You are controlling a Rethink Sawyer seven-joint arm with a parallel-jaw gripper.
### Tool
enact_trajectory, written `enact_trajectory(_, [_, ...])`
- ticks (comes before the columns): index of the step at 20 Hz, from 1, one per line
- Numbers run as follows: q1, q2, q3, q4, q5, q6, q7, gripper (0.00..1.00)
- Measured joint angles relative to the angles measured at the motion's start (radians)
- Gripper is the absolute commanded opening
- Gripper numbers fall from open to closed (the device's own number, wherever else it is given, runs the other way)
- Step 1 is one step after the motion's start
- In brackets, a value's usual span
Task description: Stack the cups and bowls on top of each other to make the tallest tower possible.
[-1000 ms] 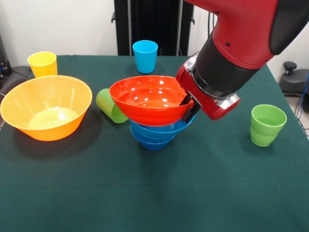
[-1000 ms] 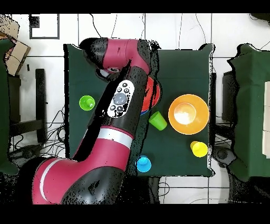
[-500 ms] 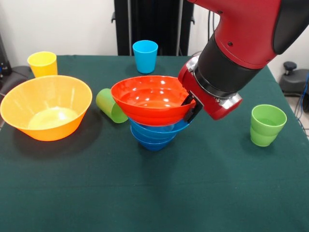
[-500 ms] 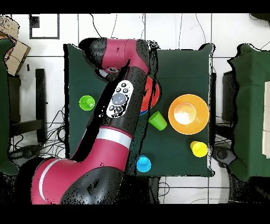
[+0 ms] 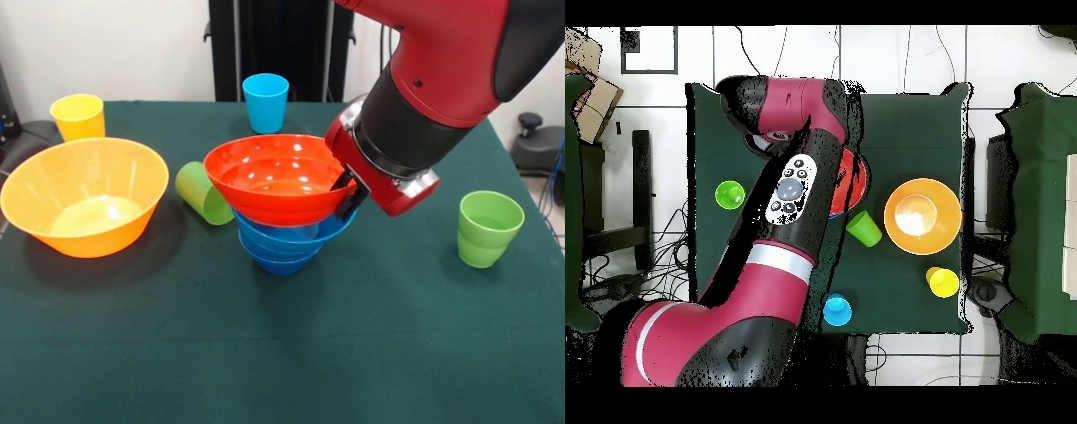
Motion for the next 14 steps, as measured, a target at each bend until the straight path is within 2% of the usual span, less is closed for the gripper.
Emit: enact_trajectory(14, [0.022, -0.043, 0.0, 0.081, 0.0, -0.041, 0.0, 0.0])
